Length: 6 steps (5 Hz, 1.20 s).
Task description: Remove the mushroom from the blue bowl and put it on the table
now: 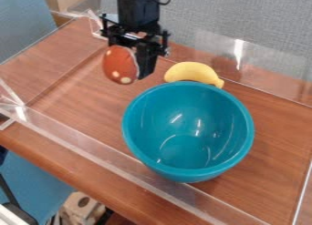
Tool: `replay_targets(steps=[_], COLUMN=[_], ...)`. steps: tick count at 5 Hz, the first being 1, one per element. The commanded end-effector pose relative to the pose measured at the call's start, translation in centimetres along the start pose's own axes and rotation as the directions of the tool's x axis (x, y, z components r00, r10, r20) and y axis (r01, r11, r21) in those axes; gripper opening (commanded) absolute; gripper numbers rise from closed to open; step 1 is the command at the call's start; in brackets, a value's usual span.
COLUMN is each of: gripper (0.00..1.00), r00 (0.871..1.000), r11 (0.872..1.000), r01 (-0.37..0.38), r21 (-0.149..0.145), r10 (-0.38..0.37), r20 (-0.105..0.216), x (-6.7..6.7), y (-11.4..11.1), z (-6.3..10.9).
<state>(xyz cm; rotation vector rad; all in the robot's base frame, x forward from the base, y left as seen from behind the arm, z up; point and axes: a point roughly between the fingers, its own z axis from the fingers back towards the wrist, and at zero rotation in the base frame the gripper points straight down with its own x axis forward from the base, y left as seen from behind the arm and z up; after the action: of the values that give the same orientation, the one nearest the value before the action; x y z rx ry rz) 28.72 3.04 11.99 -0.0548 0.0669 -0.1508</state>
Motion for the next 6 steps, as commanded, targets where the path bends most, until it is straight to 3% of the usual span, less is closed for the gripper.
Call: replay_targets(steps=[1, 3, 5, 6], gripper=[0.00, 0.00, 0.00, 0.00], r00=[0.998, 0.990, 0.990, 0.981], r11=[1.000, 0.995, 0.996, 0.989], r01=[-0.021, -0.105, -0.088, -0.149], r21=[0.011, -0.001, -0.013, -0.024], r10=[0.021, 0.104, 0.088, 0.150], r20=[0.068, 0.094, 0.114, 0.124], x=[0.2, -0.5, -0.4, -0.2], y=[0.3, 0.8, 2.9, 3.0], z=[2.1, 3.2, 2.8, 2.8])
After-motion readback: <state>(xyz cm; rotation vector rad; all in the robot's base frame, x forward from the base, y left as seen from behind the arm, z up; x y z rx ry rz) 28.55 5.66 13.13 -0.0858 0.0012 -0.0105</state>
